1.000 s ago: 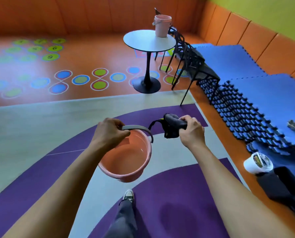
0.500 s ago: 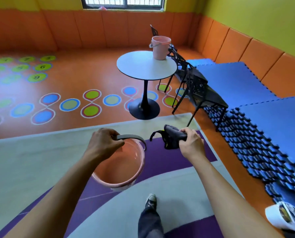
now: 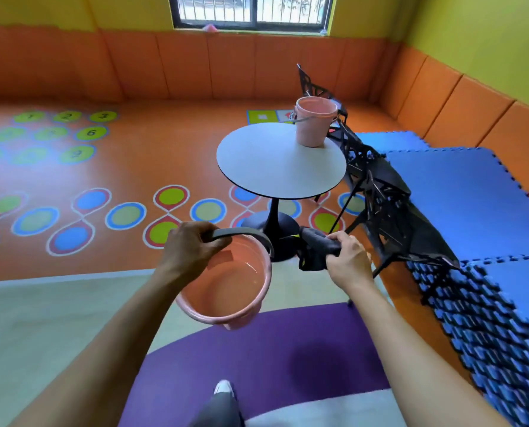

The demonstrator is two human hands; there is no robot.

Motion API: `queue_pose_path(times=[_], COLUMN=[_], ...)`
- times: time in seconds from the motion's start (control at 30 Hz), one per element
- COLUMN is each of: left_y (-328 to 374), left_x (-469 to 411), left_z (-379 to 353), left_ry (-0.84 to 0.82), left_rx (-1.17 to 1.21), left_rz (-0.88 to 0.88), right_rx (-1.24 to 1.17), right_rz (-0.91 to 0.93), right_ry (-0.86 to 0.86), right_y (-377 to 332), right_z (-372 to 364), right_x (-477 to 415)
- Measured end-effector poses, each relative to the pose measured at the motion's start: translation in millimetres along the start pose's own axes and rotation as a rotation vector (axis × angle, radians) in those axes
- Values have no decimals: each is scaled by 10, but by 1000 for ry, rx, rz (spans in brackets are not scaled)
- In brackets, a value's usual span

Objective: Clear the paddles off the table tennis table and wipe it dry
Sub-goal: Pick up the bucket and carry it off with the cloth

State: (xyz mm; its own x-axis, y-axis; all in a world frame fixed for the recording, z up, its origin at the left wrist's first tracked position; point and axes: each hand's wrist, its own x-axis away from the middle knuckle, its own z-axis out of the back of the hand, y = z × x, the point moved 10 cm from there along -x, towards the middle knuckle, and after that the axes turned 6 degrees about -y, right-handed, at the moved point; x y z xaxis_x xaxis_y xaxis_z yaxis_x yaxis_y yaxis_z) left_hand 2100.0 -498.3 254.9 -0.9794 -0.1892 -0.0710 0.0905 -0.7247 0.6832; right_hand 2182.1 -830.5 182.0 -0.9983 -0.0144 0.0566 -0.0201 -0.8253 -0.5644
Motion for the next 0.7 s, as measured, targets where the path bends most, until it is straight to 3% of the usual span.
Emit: queue_pose_path(times=[0.4, 0.7], left_y=[119, 35], left_x=[-3137, -4922], left_z=[-321, -543], left_ry=[-83, 7], left_rx=[39, 54], left_rz=[-113, -118], right_rx=[8, 3], right_rz=[-137, -141], right_ry=[63, 7], right_y=[-119, -179], right_z=[-128, -364], right_x=[-2633, -4229])
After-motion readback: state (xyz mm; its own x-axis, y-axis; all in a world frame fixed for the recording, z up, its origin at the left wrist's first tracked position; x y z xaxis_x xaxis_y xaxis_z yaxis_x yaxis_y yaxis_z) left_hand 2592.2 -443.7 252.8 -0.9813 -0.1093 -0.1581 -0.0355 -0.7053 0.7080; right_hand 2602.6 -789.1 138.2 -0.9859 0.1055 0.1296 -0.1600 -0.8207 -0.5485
